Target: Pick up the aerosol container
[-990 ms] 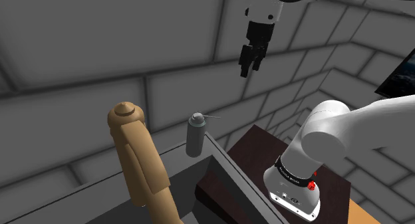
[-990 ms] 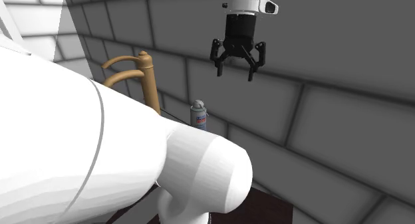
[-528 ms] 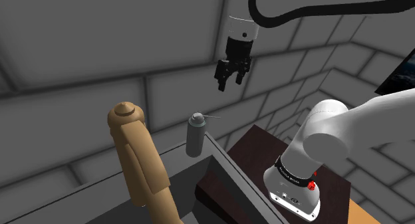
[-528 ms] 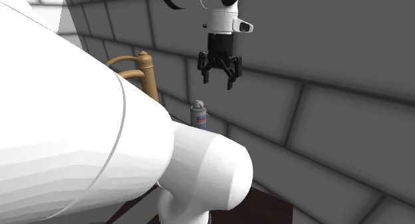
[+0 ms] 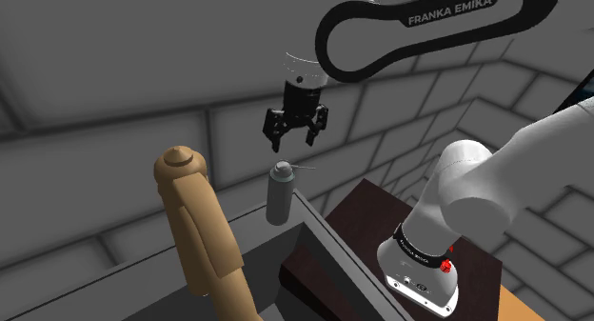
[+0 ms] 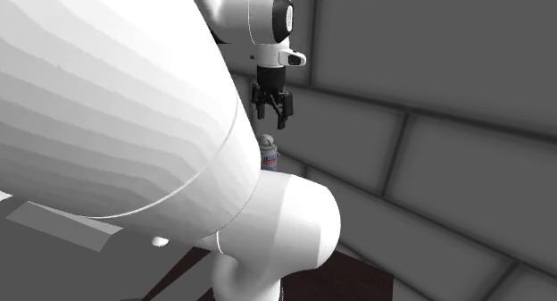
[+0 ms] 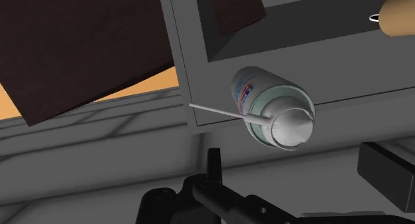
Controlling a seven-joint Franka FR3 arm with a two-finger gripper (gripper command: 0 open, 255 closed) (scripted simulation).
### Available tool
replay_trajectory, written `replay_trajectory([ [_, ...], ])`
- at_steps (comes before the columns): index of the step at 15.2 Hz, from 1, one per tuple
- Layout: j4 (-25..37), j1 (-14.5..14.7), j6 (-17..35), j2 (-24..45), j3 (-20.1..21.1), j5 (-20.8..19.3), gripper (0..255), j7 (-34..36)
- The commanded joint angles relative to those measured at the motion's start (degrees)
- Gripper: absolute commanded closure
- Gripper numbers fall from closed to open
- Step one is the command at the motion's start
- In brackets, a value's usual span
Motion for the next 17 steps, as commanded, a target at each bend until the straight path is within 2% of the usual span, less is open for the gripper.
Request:
replay_trajectory([
  [1, -0.66, 4.40, 3.76, 5.45, -1.46, -0.85, 0, -15.48],
  [9, -4.21, 16.94, 10.85, 8.91, -13.49, -6.20, 0, -11.17],
  [11, -4.21, 19.59, 10.84, 8.80, -16.13, -7.39, 0, -10.23],
  [12, -4.15, 19.70, 10.45, 8.44, -15.96, -7.31, 255, -10.00],
  [17, -5.34, 20.22, 11.29, 8.11, -15.19, -6.91, 255, -8.93],
])
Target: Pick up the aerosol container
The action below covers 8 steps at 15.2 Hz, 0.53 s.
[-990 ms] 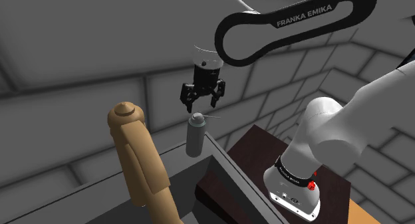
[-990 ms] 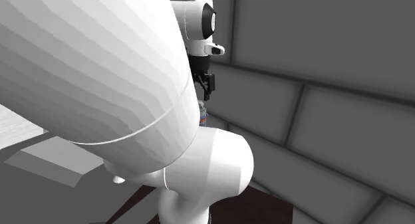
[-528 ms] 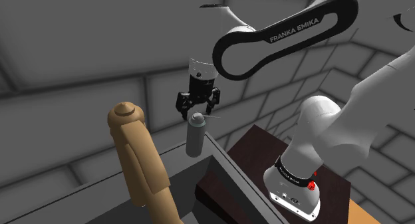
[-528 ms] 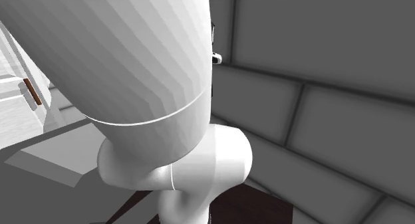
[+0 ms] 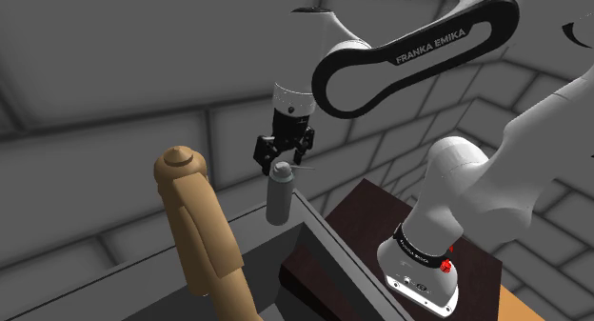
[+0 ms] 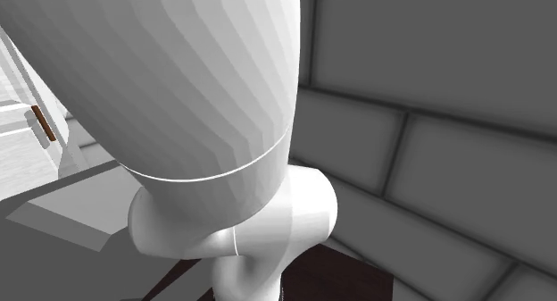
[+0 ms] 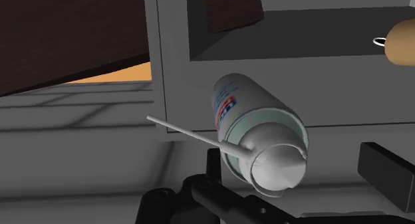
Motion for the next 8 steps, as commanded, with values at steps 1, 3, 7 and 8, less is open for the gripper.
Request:
replay_trajectory([
  [1, -1.44, 0.50, 0.48, 2.81, 0.46, 0.22, 255, -8.90],
  [3, -0.74, 0.17, 0.73, 3.79, -0.17, 0.00, 255, -9.76],
  [7, 1.68, 3.08, -3.09, 2.20, -3.83, -1.96, 255, -9.09],
  [8, 2.14, 4.03, -4.01, 1.68, -4.70, -2.43, 255, -8.67],
])
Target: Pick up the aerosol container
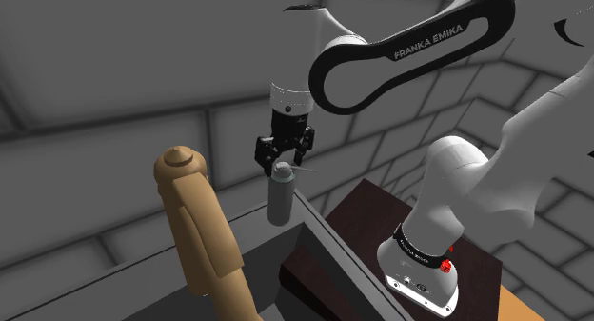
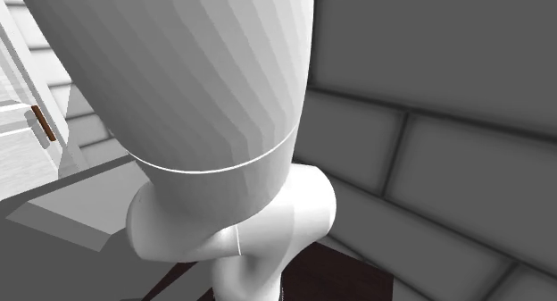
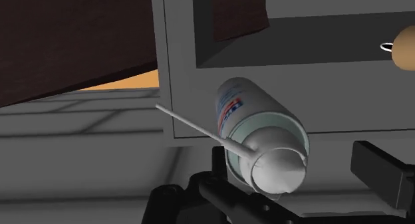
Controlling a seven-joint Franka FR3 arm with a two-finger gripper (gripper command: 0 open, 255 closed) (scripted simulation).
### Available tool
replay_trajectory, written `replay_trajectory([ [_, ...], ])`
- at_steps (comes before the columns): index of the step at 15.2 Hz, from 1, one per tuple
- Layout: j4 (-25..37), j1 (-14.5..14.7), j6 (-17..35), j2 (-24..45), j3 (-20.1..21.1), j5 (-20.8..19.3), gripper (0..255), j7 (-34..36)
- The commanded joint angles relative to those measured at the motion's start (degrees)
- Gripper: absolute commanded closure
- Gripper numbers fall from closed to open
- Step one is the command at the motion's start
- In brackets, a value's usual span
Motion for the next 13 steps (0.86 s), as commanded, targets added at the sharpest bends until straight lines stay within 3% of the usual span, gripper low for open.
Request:
replay_trajectory([
  [1, 0.64, 1.30, -1.36, 0.19, -2.55, -0.98, 255, -11.00],
  [3, 1.64, 2.77, -3.17, -0.74, -3.81, -1.71, 255, -10.31],
  [13, 6.13, 3.27, -10.18, -3.32, -3.58, -1.89, 255, -9.74],
])
